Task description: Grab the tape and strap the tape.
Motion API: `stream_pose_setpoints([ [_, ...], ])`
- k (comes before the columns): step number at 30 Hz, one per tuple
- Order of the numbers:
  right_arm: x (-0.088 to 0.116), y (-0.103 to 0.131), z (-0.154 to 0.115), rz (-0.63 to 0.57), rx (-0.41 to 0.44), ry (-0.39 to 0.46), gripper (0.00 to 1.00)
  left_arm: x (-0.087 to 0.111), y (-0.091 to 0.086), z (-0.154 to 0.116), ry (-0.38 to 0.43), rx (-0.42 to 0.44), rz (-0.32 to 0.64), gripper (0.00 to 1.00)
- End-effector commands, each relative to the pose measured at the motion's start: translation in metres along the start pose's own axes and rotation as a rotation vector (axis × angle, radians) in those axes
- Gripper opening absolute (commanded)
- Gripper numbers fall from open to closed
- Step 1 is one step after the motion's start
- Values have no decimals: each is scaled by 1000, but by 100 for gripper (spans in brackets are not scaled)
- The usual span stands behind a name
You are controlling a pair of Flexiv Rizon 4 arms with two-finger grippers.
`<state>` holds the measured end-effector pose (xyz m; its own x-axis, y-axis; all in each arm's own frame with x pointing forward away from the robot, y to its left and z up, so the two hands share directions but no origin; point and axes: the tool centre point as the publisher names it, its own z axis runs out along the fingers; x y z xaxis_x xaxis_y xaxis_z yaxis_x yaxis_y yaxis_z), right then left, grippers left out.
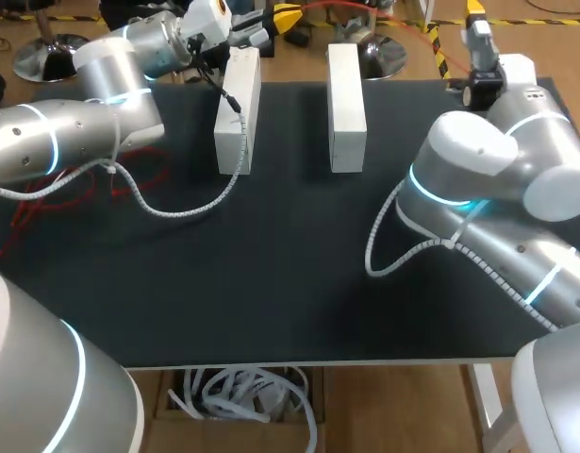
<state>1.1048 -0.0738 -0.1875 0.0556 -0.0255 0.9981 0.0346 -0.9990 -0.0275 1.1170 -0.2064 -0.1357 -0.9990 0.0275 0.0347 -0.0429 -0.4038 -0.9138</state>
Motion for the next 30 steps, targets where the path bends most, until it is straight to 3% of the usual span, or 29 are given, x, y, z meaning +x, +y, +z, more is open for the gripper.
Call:
stream_pose_setpoints([
  [1, 7, -1, 7, -4, -5, -14, 100, -1, 1, 0, 2, 1, -1, 0],
  [16, 1, -1, 18, -25, 66, -4, 100, -1, 1, 0, 2, 1, -1, 0],
  [27, 2, 6, 20, -58, 69, 11, 100, -1, 1, 0, 2, 1, -1, 0],
  [29, 1, 7, 19, -63, 68, 8, 84, -1, 1, 0, 2, 1, -1, 0],
  [30, 1, 7, 19, -65, 68, 9, 82, -1, 1, 0, 2, 1, -1, 0],
])
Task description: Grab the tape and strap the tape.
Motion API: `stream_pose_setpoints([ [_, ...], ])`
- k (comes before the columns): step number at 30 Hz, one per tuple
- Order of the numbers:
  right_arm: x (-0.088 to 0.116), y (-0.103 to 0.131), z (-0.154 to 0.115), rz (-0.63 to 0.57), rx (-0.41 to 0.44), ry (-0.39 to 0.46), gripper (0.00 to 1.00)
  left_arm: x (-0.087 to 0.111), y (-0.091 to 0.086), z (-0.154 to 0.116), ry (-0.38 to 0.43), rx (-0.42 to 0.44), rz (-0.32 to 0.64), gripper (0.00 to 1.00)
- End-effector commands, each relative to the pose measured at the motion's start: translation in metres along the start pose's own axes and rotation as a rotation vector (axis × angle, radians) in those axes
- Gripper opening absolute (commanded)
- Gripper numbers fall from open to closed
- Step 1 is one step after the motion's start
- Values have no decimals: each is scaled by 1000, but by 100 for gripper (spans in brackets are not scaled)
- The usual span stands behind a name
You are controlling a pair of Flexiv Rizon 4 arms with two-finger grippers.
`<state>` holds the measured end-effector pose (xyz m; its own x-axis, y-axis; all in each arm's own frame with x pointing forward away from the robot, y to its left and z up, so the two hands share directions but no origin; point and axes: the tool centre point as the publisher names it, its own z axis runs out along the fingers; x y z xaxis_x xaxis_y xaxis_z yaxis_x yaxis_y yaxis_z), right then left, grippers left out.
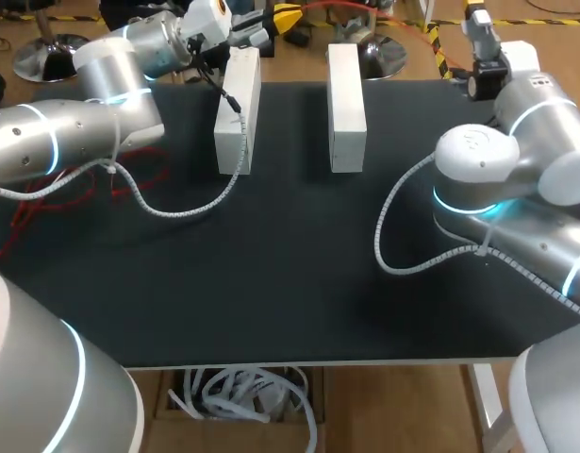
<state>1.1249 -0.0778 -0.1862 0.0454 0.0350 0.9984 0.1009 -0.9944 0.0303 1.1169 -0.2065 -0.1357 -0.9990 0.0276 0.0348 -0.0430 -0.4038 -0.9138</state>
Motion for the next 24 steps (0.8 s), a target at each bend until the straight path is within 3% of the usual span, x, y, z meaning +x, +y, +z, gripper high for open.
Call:
stream_pose_setpoints([
  [1, -2, 2, -1, -6, 5, 3, 83, -1, 1, 0, 2, 1, -1, 0],
  [4, -2, 4, -2, -16, 5, 7, 82, -1, 1, 0, 2, 1, -1, 0],
  [6, -2, 5, -3, -19, 3, 8, 73, -1, 1, 0, 2, 1, -1, 0],
  [9, -2, 6, -3, -26, 3, 7, 69, -1, 1, 0, 2, 1, -1, 0],
  [10, -2, 6, -4, -30, 3, 5, 50, -1, 1, 0, 2, 1, -1, 0],
  [11, -2, 6, -4, -30, 3, 5, 46, -1, 1, 0, 2, 1, -1, 0],
  [24, -5, 5, -12, -44, 17, -10, 46, -1, 1, 0, 2, 1, -1, 0],
])
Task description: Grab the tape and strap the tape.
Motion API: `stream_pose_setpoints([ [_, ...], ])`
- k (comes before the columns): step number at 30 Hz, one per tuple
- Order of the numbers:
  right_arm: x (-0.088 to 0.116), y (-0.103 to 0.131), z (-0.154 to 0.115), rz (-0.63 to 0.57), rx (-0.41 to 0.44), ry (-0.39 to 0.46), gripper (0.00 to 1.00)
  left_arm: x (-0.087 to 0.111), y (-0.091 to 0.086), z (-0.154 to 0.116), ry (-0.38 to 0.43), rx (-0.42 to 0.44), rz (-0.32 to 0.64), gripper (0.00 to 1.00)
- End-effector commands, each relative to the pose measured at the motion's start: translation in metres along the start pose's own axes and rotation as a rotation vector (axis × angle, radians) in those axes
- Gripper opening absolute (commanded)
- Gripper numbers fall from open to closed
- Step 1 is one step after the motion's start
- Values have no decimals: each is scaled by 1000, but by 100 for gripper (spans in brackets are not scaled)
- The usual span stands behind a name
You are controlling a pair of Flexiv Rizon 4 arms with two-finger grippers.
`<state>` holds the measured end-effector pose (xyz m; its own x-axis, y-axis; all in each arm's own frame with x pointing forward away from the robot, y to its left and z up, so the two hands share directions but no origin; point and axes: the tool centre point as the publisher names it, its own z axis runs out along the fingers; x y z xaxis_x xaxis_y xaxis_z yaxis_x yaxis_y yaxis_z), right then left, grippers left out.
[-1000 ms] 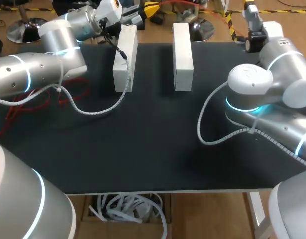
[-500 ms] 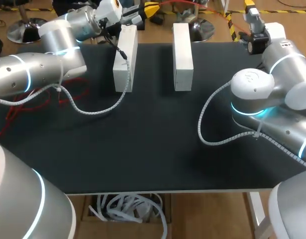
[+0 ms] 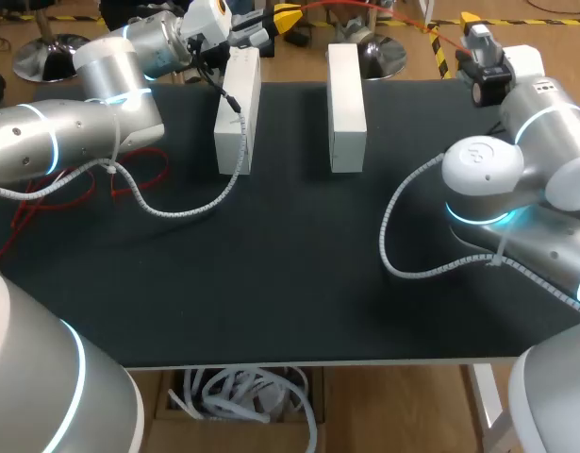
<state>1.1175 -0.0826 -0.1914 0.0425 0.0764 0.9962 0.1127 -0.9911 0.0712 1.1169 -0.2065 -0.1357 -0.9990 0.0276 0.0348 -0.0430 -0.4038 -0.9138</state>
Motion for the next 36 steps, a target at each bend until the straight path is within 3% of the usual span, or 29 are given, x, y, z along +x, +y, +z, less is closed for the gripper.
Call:
stream_pose_setpoints([
  [1, 1, 1, -5, -3, 9, -9, 46, -1, 1, 0, 2, 1, -1, 0],
  [14, -1, 3, -10, -16, 12, -14, 43, -1, 1, 0, 2, 1, -1, 0],
  [23, -1, 5, -12, -23, 9, -11, 27, -1, 1, 0, 2, 1, -1, 0],
  [36, 1, 7, -11, -37, 6, -10, 27, -1, 1, 0, 2, 1, -1, 0],
])
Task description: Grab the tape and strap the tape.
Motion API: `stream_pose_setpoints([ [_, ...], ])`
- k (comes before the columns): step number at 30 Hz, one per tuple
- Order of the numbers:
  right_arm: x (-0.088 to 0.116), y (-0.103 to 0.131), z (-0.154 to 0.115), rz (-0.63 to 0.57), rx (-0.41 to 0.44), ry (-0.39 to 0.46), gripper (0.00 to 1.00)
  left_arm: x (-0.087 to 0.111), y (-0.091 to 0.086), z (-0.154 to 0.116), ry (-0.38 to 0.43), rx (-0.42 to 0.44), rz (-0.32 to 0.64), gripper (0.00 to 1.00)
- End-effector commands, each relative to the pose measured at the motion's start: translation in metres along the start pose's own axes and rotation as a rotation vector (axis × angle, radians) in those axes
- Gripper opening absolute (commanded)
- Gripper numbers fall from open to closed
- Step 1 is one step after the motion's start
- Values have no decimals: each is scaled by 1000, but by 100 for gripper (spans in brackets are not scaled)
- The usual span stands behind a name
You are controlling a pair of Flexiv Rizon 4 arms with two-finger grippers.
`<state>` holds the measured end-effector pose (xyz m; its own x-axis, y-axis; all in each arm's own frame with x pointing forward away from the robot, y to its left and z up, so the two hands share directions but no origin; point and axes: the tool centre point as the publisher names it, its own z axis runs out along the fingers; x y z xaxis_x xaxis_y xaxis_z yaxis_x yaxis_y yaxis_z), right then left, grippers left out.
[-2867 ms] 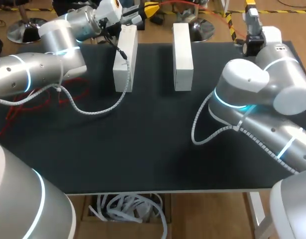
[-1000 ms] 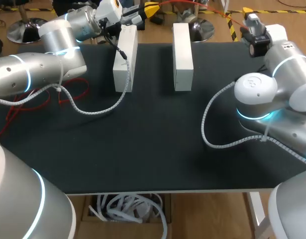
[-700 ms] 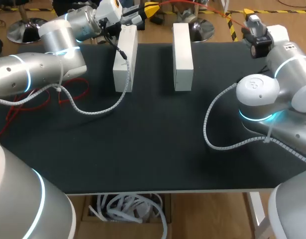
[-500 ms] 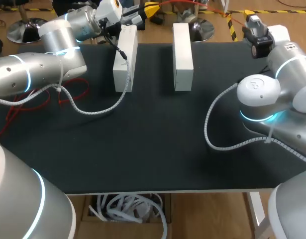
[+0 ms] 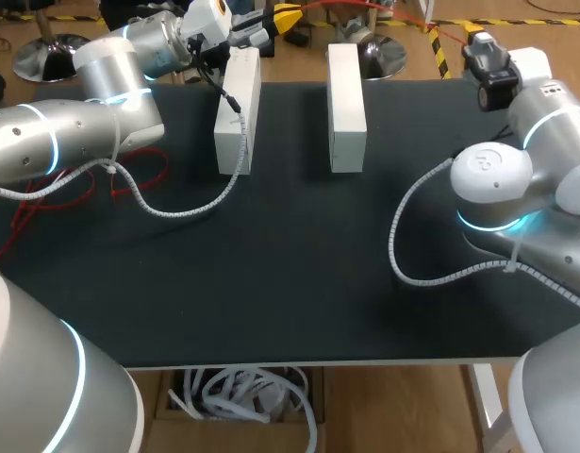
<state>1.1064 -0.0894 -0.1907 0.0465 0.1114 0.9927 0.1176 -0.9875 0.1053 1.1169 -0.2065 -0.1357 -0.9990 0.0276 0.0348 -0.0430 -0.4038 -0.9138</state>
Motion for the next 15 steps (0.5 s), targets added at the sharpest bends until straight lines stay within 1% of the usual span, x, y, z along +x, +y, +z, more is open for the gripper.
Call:
stream_pose_setpoints([
  [1, 1, 3, 1, -5, 1, -1, 27, -1, 1, 0, 2, 1, -1, 0],
  [15, 3, 10, 8, -34, -5, 16, 29, -1, 1, 0, 2, 1, -1, 0],
])
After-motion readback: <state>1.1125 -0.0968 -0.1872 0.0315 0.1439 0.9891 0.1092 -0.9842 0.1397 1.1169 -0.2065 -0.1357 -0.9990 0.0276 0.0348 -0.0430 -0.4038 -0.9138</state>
